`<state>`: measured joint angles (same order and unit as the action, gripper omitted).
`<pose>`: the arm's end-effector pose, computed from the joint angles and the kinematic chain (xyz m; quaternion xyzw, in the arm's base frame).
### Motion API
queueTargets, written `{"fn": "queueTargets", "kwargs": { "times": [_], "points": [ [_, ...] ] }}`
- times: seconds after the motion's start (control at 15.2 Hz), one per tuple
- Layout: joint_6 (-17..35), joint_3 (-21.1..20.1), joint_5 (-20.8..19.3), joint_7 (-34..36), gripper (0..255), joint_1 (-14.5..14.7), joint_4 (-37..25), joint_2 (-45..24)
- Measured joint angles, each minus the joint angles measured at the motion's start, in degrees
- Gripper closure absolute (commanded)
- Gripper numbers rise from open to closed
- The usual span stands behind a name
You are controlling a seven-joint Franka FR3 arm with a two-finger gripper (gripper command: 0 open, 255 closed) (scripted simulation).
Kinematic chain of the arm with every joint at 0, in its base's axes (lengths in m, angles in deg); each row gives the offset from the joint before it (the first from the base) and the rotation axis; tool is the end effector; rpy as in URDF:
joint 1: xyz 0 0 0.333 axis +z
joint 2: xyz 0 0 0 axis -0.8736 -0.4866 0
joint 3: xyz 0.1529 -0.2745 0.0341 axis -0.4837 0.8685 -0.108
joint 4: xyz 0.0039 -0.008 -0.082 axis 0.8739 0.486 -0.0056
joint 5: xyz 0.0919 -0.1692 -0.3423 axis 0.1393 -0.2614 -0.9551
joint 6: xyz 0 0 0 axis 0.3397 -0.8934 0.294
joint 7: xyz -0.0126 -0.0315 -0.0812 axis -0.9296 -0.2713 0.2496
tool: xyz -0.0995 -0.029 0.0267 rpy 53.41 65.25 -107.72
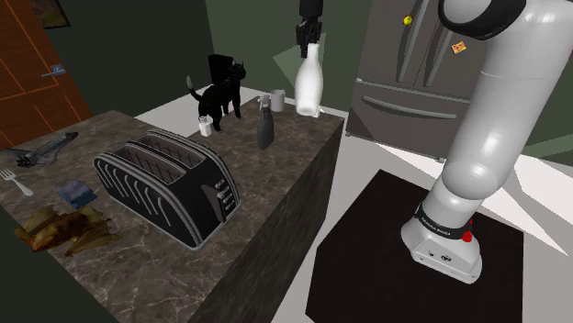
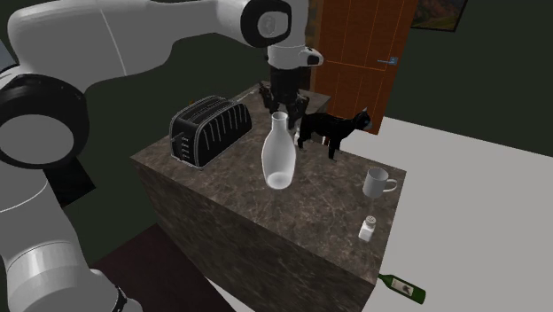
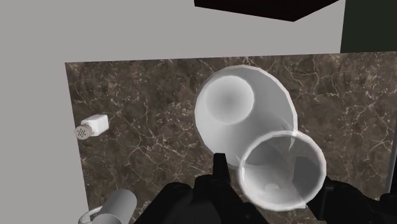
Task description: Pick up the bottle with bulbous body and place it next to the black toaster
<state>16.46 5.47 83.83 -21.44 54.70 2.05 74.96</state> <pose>0.5891 -0.1163 0.6084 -0.9981 -0.0603 0.0032 0.0094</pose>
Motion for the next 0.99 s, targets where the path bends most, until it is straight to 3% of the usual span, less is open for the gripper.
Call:
{"fn": "queueTargets", "kwargs": {
  "times": [0.53,0.99],
  "points": [
    [-7.3,0.0,0.3,0.2,255,-0.2,-10.0,-2.7],
    [-15.4,0.1,0.8,0.0,255,-0.7,-22.6,-7.2]
  ]
}}
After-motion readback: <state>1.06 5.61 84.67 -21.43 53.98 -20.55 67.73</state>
